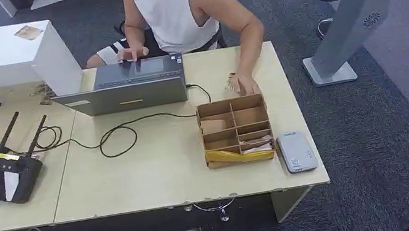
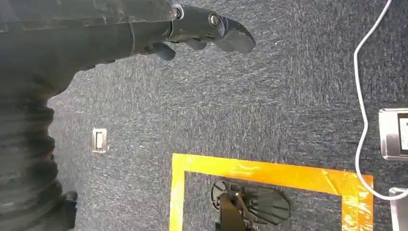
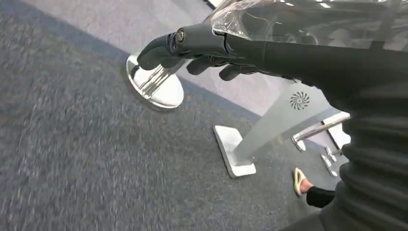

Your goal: Pass the card to the sensor for recognition and then transmit it.

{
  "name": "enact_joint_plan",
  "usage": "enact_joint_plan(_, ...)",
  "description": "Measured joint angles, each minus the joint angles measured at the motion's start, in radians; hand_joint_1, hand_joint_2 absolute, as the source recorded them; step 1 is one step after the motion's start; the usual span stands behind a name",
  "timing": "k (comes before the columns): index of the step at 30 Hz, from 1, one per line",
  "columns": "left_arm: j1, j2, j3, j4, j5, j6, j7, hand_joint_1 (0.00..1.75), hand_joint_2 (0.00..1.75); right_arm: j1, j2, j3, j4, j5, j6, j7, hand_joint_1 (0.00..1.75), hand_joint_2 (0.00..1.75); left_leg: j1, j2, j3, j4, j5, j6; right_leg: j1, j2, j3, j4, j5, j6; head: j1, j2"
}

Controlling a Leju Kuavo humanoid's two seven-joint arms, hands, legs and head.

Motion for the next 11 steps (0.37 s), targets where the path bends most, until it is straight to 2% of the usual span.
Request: enact_joint_plan(11, -0.001, 0.003, 0.000, 0.000, -0.013, -0.015, 0.000, 0.00, 1.75, 0.022, 0.056, -0.002, 0.012, -0.007, 0.008, -0.012, 0.00, 1.75, 0.000, 0.000, 0.000, 0.000, 0.000, 0.000, 0.000, 0.000, 0.000, 0.000, 0.000, 0.000, 0.000, 0.000)
